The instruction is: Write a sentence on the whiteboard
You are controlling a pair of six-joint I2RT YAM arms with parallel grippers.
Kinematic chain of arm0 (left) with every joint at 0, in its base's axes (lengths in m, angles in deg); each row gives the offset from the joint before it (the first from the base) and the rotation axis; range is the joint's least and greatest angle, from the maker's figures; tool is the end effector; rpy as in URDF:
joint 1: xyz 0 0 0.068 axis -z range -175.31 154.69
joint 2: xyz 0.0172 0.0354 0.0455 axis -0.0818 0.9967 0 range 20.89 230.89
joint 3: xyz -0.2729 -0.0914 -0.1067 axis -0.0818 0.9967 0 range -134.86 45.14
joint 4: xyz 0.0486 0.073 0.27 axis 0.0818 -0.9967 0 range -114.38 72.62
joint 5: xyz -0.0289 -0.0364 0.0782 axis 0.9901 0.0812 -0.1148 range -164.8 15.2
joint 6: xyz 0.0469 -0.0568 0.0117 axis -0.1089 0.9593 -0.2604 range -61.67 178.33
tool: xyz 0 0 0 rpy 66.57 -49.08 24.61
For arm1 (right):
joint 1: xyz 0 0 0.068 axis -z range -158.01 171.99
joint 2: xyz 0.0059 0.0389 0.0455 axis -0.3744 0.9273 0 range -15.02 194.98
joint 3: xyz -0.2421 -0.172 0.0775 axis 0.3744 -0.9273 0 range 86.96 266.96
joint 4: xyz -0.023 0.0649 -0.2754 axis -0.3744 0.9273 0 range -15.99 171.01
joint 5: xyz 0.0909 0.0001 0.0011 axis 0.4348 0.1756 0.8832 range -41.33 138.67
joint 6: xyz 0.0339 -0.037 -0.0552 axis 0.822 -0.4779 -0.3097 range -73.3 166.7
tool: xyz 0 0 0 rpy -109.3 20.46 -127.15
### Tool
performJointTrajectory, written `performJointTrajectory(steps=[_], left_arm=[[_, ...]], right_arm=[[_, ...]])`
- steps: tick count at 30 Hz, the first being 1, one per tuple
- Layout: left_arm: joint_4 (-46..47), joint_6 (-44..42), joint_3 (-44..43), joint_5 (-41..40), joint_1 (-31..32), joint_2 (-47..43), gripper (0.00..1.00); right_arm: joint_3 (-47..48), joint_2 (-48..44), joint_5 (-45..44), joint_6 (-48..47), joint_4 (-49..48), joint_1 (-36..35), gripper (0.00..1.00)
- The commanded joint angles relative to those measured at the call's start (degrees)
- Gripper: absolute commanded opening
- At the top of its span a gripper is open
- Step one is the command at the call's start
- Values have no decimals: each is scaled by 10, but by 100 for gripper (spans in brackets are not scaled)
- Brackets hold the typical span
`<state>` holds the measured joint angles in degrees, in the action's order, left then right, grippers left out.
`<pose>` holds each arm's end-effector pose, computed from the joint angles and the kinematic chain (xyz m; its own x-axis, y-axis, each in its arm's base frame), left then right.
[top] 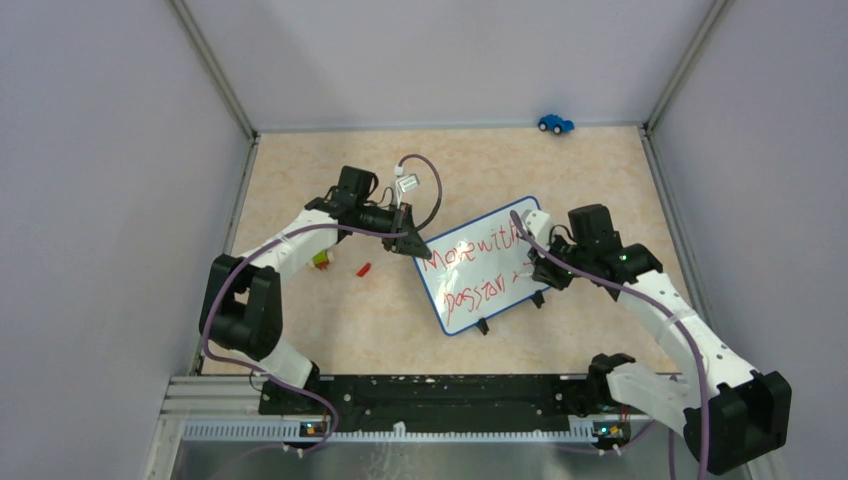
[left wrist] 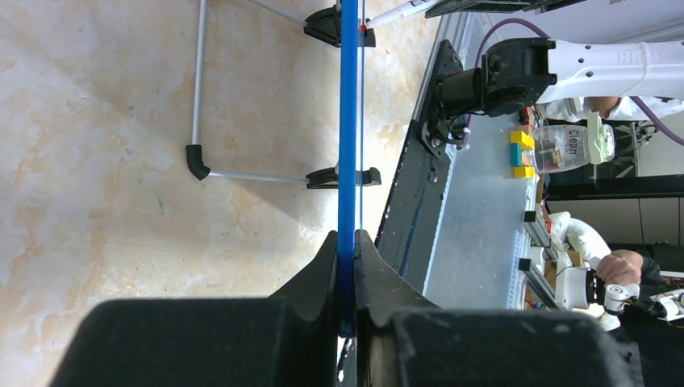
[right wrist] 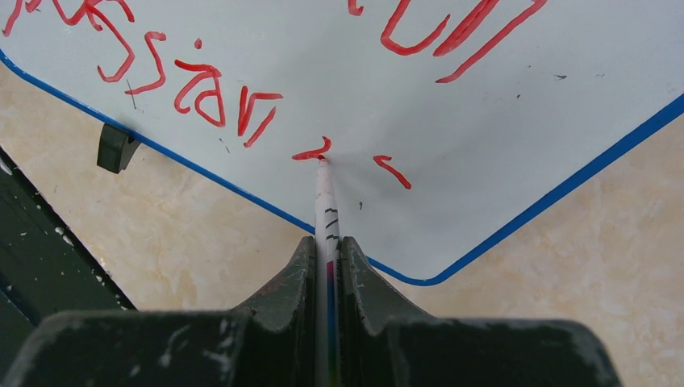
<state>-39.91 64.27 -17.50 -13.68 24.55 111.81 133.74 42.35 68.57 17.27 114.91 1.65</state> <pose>0.3161 -0.1725 0.2572 -0.7959 0.2344 -0.5582 0.6053 0.2921 -0.7404 0.1958 0.0952 0.2711 -0.3808 -0.6338 -0.6732 -0.8182 0.5702 -0.0739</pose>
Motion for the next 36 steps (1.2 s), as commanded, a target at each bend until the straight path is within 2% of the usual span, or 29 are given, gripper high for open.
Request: performJointTrajectory(steps=[1,17,28,36], left_arm=[[9,-15,-4,-47,-10,14,0],[9,-14,-6,-47,-10,16,0],[10,-14,-4,-43,-10,9,0],[12,-12,-2,-42,-10,9,0]], right_arm=[[11,-7,-27,-23,-11,3,0],[31,-7,30,-50,44,-8,0],[51,-17,-8,-15,19,8,0],[43,-3,-8,-25,21,8,0]])
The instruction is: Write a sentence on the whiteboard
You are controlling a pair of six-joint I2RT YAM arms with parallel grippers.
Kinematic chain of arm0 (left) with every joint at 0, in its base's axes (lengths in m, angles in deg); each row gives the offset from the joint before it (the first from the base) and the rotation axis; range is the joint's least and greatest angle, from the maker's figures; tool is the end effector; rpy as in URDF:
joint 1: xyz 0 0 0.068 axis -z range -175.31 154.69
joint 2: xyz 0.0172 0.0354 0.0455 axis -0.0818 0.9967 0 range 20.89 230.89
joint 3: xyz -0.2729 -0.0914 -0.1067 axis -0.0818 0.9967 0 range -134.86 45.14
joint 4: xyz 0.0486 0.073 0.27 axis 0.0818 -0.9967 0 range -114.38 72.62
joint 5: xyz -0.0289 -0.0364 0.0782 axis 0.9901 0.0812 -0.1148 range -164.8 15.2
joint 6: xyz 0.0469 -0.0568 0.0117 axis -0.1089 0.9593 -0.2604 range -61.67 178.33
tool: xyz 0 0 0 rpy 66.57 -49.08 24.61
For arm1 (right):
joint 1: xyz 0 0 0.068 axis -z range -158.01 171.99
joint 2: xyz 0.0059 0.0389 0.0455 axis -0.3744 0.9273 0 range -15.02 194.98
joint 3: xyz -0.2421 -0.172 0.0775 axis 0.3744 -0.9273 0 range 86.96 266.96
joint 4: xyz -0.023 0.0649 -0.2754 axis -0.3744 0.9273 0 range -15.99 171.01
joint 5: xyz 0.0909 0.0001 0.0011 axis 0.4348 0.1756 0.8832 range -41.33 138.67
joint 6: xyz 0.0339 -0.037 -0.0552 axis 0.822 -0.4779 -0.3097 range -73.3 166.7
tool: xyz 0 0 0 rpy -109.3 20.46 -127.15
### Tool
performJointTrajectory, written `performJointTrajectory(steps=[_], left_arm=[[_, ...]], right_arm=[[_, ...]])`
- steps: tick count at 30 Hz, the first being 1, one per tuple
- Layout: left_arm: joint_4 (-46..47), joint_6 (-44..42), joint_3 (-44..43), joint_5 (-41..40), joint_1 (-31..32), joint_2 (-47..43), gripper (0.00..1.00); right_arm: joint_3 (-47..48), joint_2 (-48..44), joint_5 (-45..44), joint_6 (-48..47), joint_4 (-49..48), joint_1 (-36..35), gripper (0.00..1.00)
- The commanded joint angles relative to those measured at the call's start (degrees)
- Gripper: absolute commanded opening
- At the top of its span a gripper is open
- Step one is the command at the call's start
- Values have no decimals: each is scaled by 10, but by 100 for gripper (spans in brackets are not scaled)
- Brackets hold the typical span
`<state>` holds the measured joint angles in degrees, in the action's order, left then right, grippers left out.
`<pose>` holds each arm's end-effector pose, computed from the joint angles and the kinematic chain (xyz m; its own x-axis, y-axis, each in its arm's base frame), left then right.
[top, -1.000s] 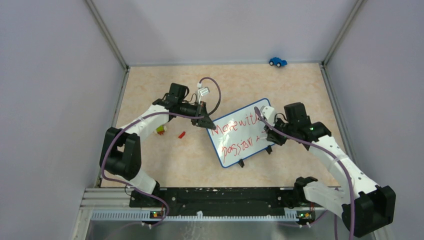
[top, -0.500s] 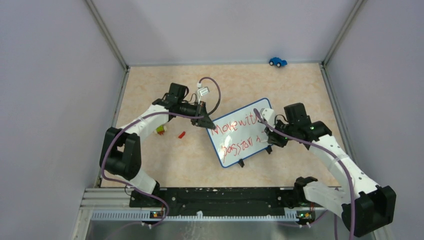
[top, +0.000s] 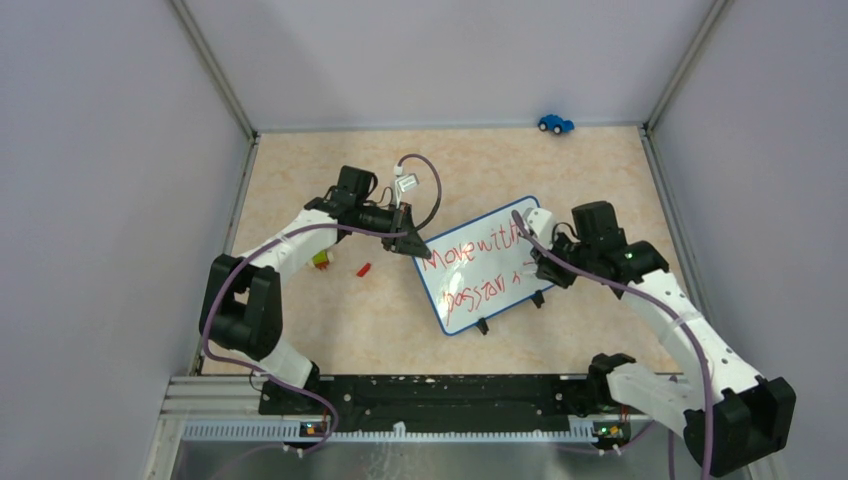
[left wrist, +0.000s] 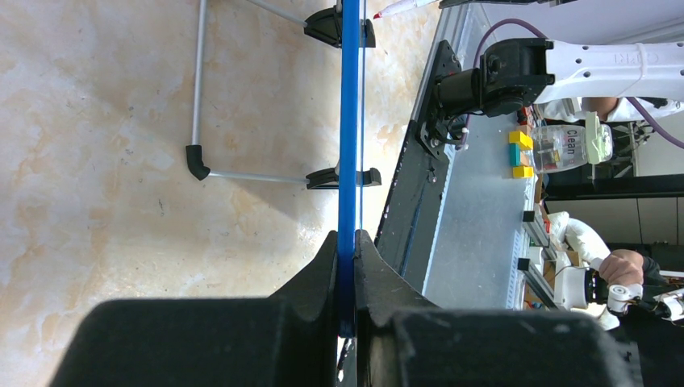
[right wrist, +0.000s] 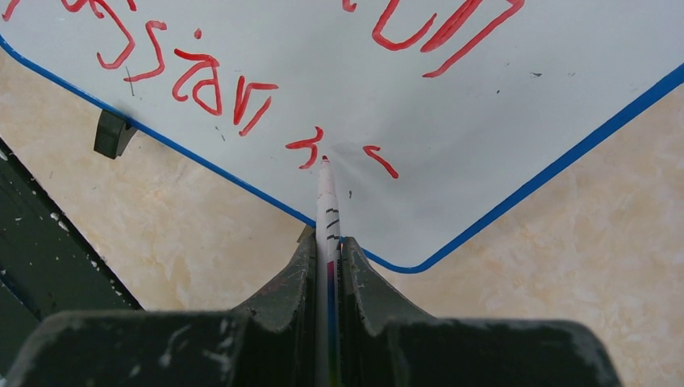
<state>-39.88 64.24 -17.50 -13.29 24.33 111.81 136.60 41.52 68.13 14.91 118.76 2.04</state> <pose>0.3165 -0.1714 0.2576 -0.7962 0.2320 -0.5588 0.6049 0.2879 -0.7424 0.1919 0.0918 0.2861 -0.3548 -0.6571 -0.6651 -0.8269 0.5525 -0.1048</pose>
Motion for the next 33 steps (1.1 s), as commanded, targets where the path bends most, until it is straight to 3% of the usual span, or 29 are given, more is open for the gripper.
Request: performJointTrajectory(steps=[1,24,33], left_arm=[[11,-12,-2,-46,-7,10,0],[14,-12,-3,-44,-8,15,0],[15,-11,-1,-45,-8,11,0]], right_arm=[[13,7,-5,-2,-19,4,0],[-14,16,-32,-43,17,-6,0],[2,7,-59,-5,-30,-6,0]])
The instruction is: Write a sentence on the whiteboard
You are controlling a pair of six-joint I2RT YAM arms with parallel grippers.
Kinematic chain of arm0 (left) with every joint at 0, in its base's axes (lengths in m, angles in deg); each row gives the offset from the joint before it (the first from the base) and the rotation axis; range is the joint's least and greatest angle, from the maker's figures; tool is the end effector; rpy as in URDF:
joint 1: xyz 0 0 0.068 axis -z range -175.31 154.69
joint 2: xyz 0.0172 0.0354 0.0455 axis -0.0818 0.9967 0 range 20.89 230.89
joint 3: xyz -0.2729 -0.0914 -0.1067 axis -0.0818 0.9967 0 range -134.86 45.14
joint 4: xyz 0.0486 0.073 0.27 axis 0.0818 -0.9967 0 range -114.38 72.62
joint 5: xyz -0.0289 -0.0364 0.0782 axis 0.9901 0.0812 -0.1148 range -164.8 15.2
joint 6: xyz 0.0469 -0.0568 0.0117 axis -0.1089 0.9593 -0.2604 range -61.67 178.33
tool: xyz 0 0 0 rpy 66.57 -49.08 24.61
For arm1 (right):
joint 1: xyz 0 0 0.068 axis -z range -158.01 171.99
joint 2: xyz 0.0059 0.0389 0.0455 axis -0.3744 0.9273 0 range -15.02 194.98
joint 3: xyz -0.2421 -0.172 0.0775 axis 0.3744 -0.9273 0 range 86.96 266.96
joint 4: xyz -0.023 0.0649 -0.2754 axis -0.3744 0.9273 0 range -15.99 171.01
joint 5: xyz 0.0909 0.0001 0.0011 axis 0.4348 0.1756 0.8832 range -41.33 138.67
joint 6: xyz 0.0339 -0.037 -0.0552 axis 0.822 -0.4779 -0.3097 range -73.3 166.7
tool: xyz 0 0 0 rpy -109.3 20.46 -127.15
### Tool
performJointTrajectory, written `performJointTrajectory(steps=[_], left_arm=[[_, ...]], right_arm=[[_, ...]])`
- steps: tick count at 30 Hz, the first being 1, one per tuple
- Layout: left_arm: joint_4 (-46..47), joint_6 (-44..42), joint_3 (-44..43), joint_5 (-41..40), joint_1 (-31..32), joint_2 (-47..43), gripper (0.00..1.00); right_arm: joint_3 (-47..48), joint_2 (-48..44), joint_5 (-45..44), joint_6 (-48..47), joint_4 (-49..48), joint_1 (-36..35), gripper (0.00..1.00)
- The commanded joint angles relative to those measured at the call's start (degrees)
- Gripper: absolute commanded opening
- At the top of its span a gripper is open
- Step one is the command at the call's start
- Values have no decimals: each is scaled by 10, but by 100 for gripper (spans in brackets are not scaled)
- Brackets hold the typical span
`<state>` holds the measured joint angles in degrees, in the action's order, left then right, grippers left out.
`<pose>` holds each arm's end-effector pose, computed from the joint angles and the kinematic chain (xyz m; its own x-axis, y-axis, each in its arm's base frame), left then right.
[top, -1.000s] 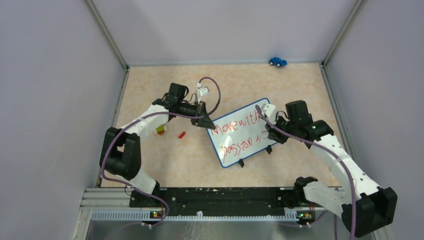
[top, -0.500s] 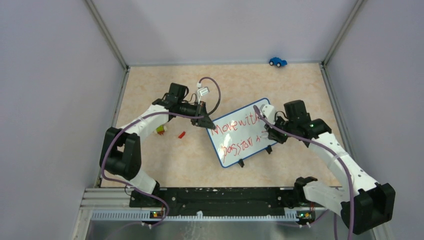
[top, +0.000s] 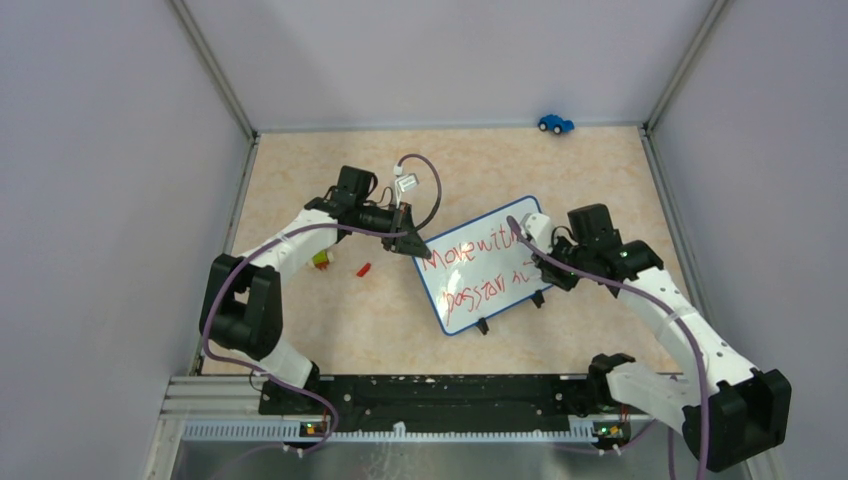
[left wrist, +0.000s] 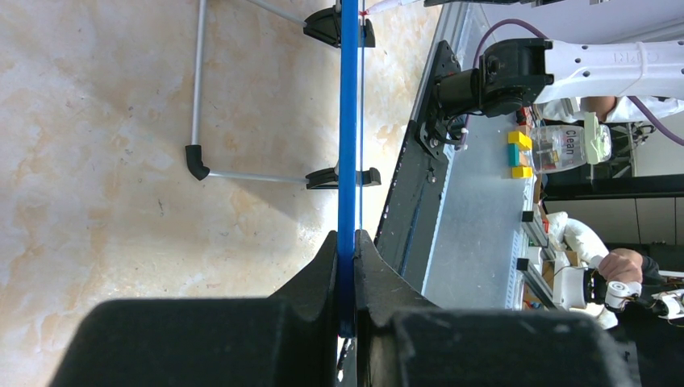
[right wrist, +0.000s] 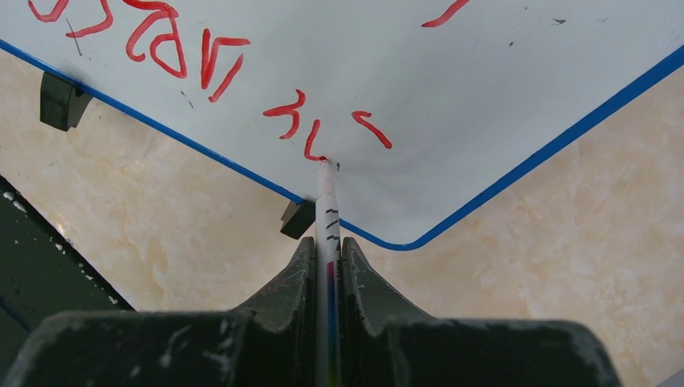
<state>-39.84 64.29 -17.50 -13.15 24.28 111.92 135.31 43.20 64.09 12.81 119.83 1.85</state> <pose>0.3169 -0.1713 0.2571 -0.7976 0.2315 -0.5570 0.6031 0.2866 -0.7444 0.1946 0.0890 0.2699 -0.3802 -0.7119 -0.5904 -0.8247 0.5500 -0.1320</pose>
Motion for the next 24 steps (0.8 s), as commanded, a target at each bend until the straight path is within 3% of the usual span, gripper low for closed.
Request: performJointTrajectory(steps=[1,24], left_arm=[[14,-11,-1,-46,-8,10,0],[16,-13,3,-44,-8,10,0]], right_arm=[[17,-10,-18,18,-43,-5,0],[33,-14,7,46,-45,-31,0]])
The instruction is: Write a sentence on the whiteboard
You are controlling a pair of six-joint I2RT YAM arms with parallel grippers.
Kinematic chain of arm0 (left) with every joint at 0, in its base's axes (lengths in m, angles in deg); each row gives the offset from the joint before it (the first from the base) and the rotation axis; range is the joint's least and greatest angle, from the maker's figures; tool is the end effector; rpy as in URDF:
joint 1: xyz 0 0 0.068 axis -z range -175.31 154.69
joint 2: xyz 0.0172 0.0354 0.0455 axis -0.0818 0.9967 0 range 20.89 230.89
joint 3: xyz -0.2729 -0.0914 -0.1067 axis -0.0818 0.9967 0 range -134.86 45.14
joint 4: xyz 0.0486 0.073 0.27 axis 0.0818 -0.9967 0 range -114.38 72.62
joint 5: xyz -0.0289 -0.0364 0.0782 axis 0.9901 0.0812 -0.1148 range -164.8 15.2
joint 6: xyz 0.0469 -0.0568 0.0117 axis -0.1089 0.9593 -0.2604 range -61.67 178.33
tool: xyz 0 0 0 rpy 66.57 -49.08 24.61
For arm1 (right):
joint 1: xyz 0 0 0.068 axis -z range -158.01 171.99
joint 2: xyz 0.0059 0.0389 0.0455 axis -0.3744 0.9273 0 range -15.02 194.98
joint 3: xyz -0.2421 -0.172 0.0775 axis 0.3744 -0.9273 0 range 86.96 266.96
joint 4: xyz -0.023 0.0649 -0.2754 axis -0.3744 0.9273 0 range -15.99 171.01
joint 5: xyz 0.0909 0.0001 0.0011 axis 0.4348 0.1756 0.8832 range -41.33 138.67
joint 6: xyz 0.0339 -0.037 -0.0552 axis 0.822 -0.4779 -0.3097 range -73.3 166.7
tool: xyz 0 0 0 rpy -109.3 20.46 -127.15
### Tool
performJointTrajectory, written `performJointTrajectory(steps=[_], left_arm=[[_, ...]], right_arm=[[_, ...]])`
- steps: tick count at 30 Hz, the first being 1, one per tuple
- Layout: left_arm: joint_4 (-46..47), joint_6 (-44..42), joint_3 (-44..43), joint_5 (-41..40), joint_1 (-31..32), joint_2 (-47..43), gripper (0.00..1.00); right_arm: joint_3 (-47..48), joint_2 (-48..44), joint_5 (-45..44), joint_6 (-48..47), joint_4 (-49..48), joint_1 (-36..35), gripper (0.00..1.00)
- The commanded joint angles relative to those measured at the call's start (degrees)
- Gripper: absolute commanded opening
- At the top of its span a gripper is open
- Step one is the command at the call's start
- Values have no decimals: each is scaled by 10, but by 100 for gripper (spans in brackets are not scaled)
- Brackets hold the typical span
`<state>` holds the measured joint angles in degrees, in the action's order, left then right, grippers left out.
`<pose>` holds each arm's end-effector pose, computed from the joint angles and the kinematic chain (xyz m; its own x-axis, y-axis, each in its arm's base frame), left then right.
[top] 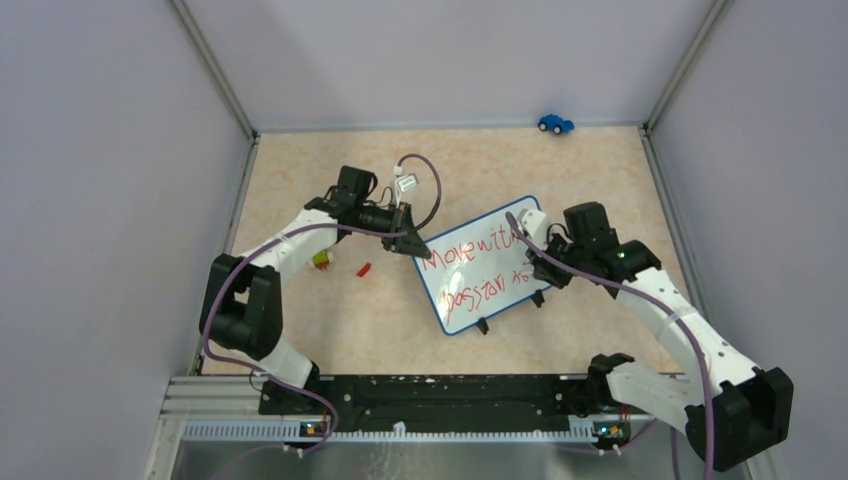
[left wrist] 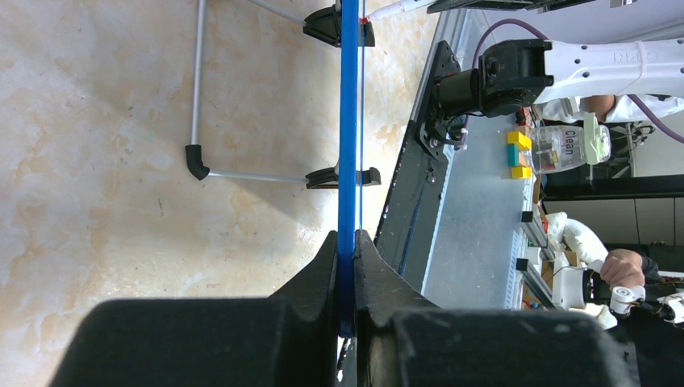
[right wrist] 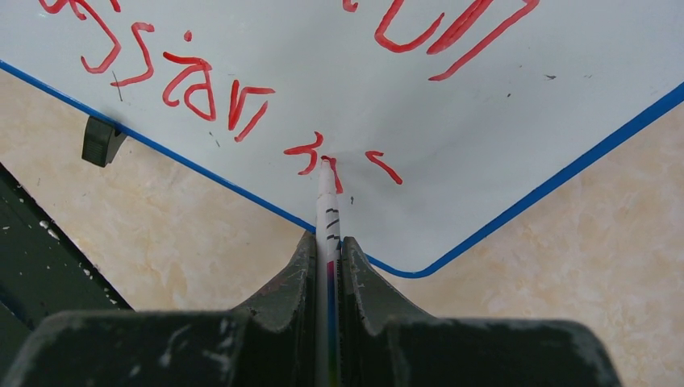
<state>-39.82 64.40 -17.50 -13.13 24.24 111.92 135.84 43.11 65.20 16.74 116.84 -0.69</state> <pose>0.3170 -0.1711 0.2571 -0.7987 0.2304 -0.5559 0.6016 0.2871 -0.7454 0.1956 0.1010 0.2779 -0.3655 -0.6715 -0.6446 -0.8235 0.5561 -0.1124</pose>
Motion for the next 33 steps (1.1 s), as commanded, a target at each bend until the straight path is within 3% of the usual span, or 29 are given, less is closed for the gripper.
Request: performJointTrajectory(steps=[1,33], left_arm=[[15,-15,2,-44,-8,10,0],[16,-14,3,-41,-13,9,0]], right_arm=[[30,-17,-8,6,-13,-3,0],[-1,-2,-56,-26,-8,30,0]])
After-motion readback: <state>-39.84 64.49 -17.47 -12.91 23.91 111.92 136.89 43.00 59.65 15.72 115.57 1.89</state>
